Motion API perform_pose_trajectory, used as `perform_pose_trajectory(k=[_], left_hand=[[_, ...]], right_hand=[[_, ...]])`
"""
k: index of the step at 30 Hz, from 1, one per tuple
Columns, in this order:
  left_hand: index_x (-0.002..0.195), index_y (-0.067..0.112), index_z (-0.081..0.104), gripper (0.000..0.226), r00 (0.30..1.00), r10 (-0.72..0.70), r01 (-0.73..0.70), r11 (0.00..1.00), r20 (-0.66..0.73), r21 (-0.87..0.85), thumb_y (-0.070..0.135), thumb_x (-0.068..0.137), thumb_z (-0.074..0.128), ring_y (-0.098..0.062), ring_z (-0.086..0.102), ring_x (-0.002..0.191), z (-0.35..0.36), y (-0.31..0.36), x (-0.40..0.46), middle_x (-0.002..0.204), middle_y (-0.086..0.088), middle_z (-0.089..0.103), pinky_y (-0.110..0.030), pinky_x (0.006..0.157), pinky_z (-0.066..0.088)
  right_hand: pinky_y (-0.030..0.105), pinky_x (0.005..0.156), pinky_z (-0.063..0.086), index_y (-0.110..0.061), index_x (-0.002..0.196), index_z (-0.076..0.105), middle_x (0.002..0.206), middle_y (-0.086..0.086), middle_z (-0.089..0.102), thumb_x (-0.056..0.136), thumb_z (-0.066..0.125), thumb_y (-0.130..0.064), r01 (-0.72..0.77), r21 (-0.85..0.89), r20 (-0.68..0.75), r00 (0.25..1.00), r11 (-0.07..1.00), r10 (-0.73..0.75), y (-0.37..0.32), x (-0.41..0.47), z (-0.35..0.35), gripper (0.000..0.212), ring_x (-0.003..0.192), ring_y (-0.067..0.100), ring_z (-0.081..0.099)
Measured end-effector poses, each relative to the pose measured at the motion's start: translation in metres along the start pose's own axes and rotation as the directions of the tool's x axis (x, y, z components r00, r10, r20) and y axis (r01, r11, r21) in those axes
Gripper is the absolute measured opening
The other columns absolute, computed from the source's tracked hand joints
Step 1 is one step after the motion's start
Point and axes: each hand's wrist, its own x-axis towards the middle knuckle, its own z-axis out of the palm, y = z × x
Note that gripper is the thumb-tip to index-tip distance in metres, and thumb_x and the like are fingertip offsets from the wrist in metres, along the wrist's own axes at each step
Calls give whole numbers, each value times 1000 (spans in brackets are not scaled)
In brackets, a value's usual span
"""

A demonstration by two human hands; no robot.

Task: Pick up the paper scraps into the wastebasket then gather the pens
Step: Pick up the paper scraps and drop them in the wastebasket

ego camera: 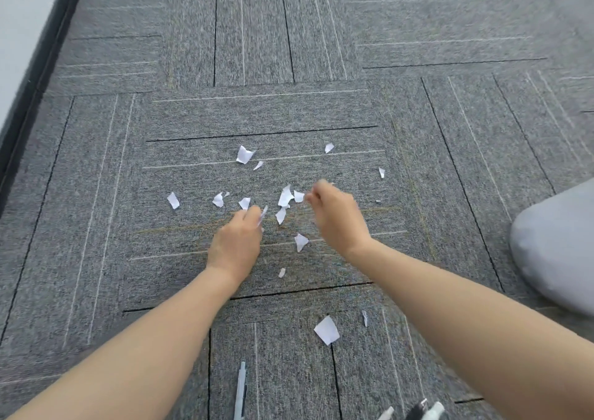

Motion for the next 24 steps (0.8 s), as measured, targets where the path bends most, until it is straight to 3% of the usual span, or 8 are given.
perform_pose_trajectory(k=[3, 5, 9, 13, 16, 20, 22, 24], left_hand=[[91, 5, 52, 10, 985, 81, -112, 971, -152, -211, 10, 98, 46, -15, 45, 55, -16, 61, 18, 71, -1, 47, -27, 47, 39], [94, 6, 54, 22, 971, 82, -164, 913, -225, -374, 21, 101, 40, -15, 47, 58, -33, 114, 39, 72, -3, 53, -27, 52, 32], [99, 5, 57, 34, 915, 168, -356, 764, -366, -539, 31, 100, 34, -27, 55, 72, -76, 224, 76, 80, -9, 61, -37, 61, 39], [101, 8, 58, 25, 834, 342, -547, 604, -432, -579, 25, 100, 41, -21, 51, 64, -119, 337, 81, 71, -1, 56, -25, 56, 27], [101, 8, 59, 21, 789, 517, -598, 522, -332, -608, 21, 98, 44, -25, 56, 70, -129, 409, 72, 78, -10, 66, -30, 61, 31], [91, 15, 60, 17, 710, 702, -624, 591, -55, -511, 15, 93, 43, -32, 61, 87, -114, 470, 63, 90, -9, 69, -37, 74, 47], [81, 17, 59, 17, 656, 753, -671, 611, 48, -421, 16, 91, 45, -30, 61, 87, -107, 486, 59, 87, -4, 68, -35, 71, 48], [88, 17, 64, 16, 655, 749, -689, 646, 100, -329, 28, 90, 53, -27, 61, 90, -103, 497, 57, 88, -3, 67, -32, 69, 45]], right_hand=[[23, 48, 37, -11, 83, 51, 61, -5, 53, 100, 47, -24, -35, 163, -206, 976, 986, 68, -7, 6, -47, 22, 50, 10, 43], [18, 48, 31, -12, 82, 51, 58, -8, 49, 100, 49, -23, -11, 192, -341, 937, 981, 77, -14, 5, -87, 20, 48, 3, 39], [15, 52, 33, -14, 79, 51, 57, -12, 46, 98, 52, -22, 44, 147, -624, 779, 988, 59, -21, -9, -191, 20, 52, 0, 44], [17, 56, 32, -14, 81, 54, 60, -11, 49, 97, 52, -24, -90, 23, -770, 633, 996, 75, -3, -49, -299, 19, 60, 9, 44], [28, 61, 27, -8, 84, 58, 67, -1, 54, 96, 51, -25, -302, 44, -767, 601, 952, 226, 34, -93, -351, 22, 71, 22, 48], [34, 60, 29, -8, 72, 52, 63, 6, 52, 94, 52, -25, -546, 126, -714, 529, 828, 458, 85, -150, -371, 28, 73, 34, 51], [34, 60, 32, -9, 71, 53, 66, 6, 57, 94, 52, -28, -594, 177, -668, 513, 785, 539, 99, -169, -372, 30, 73, 31, 52], [35, 62, 34, -6, 78, 58, 73, 8, 61, 96, 48, -32, -600, 238, -631, 502, 764, 591, 105, -183, -374, 34, 76, 29, 53]])
